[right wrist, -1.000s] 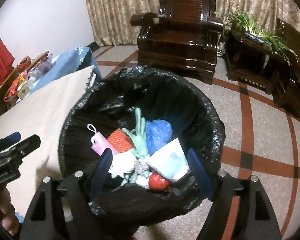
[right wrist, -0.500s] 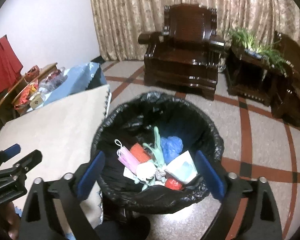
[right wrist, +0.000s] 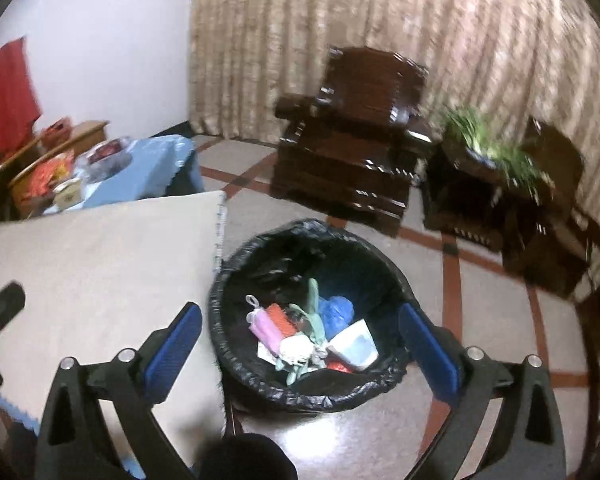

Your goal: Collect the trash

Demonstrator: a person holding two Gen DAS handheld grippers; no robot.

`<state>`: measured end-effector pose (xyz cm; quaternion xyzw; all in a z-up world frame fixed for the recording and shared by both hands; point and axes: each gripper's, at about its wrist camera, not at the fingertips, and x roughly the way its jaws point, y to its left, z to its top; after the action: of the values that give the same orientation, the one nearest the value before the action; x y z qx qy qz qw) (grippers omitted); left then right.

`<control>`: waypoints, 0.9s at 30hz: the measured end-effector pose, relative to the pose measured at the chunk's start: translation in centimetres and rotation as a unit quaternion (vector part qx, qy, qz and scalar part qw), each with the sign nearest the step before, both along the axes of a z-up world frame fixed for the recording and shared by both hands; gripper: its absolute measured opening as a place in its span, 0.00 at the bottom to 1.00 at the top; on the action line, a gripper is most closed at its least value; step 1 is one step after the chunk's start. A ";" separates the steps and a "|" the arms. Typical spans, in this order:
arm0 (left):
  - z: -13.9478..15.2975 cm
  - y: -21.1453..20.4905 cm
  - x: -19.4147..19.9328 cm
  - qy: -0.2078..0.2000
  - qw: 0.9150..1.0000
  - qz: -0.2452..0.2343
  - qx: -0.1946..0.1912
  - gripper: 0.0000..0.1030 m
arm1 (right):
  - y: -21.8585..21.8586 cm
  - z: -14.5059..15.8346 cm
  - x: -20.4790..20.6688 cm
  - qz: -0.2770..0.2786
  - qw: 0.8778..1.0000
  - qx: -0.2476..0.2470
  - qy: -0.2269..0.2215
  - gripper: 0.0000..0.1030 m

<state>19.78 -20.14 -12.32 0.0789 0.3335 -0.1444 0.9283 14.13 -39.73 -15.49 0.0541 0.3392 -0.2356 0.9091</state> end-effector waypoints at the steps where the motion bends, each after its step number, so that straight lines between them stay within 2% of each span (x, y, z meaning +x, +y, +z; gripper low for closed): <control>1: 0.4 0.7 -0.3 -0.005 1.000 0.007 0.000 0.92 | 0.7 0.6 -0.2 0.012 1.000 -0.004 -0.004 0.94; 4: 2.1 3.1 -1.4 -0.021 0.999 0.031 -0.001 0.93 | 2.8 2.8 -1.5 0.051 0.998 0.003 -0.033 0.94; 13: 7.3 11.1 -6.5 -0.068 0.993 0.100 -0.018 0.93 | 8.9 7.8 -5.3 0.070 0.993 -0.011 -0.098 0.94; 19: 10.1 15.5 -10.4 -0.100 0.985 0.138 -0.027 0.93 | 12.8 9.9 -8.2 0.066 0.990 -0.015 -0.125 0.94; 27: 12.5 18.4 -15.6 -0.136 0.978 0.157 -0.037 0.93 | 15.9 11.8 -12.9 0.051 0.983 -0.021 -0.177 0.94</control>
<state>4.20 -1.72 0.18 0.0103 0.2069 0.0030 0.9783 1.19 -23.87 -3.67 0.0587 0.1708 -0.1824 0.9665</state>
